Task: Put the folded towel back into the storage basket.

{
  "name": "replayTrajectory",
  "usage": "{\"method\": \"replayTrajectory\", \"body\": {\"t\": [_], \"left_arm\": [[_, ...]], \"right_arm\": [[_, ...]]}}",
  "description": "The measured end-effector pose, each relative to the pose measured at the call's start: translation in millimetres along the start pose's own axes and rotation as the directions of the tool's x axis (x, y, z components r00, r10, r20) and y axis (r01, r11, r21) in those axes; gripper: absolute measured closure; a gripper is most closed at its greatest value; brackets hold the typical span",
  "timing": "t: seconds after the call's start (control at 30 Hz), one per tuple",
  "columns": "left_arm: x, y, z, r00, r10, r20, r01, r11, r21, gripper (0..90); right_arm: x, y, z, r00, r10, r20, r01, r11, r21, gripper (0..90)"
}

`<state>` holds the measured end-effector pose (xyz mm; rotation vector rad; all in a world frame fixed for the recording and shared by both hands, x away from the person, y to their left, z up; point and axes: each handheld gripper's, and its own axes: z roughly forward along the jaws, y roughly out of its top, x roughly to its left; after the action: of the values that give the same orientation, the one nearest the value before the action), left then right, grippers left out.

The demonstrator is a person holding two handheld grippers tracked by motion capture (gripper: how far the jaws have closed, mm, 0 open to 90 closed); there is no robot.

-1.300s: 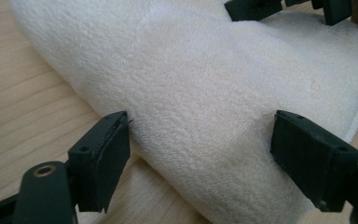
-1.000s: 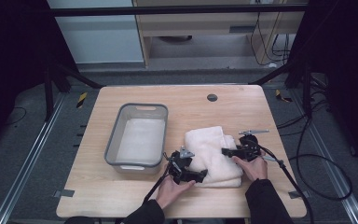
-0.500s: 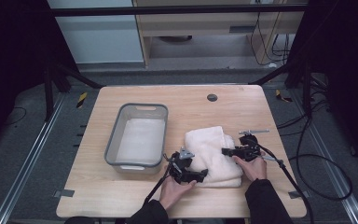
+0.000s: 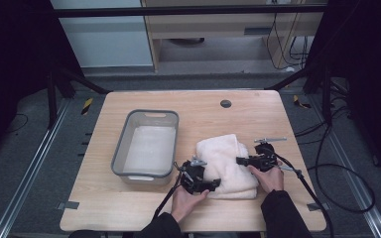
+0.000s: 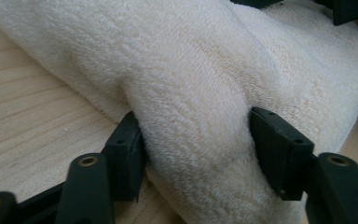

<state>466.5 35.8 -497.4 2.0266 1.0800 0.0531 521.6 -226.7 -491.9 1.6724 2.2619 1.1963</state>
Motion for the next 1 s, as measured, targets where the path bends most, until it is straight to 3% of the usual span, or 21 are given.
{"method": "replayTrajectory", "body": {"t": [0.13, 0.43, 0.67, 0.87, 1.0], "left_arm": [[-2.7, 2.5, -3.2, 0.9998, 0.017, -0.004, -0.017, 0.9998, 0.005, 48.7], [-1.4, 3.7, -9.6, 0.9998, 0.005, 0.017, -0.005, 0.9993, -0.038, 61.3], [-3.4, 6.3, -19.0, 0.9989, 0.005, 0.046, -0.001, 0.9974, -0.073, 62.5], [-7.9, 12.8, -30.5, 0.9983, 0.047, 0.035, -0.044, 0.9938, -0.103, 62.5], [-10.1, 16.1, -36.2, 0.9980, 0.053, 0.036, -0.048, 0.9913, -0.122, 62.5]], "right_arm": [[0.7, 0.4, -1.1, 1.0000, -0.005, -0.002, 0.005, 1.000, -0.004, 64.4], [5.0, 3.5, -8.1, 0.9995, -0.027, 0.014, 0.027, 1.000, -0.015, 66.1], [11.9, 7.5, -22.4, 0.9989, -0.046, 0.011, 0.046, 0.997, -0.054, 66.6], [17.2, 11.9, -34.4, 0.9984, -0.057, -0.002, 0.057, 0.993, -0.102, 66.7], [20.0, 14.2, -39.9, 0.9981, -0.061, -0.005, 0.060, 0.991, -0.119, 66.7]]}}
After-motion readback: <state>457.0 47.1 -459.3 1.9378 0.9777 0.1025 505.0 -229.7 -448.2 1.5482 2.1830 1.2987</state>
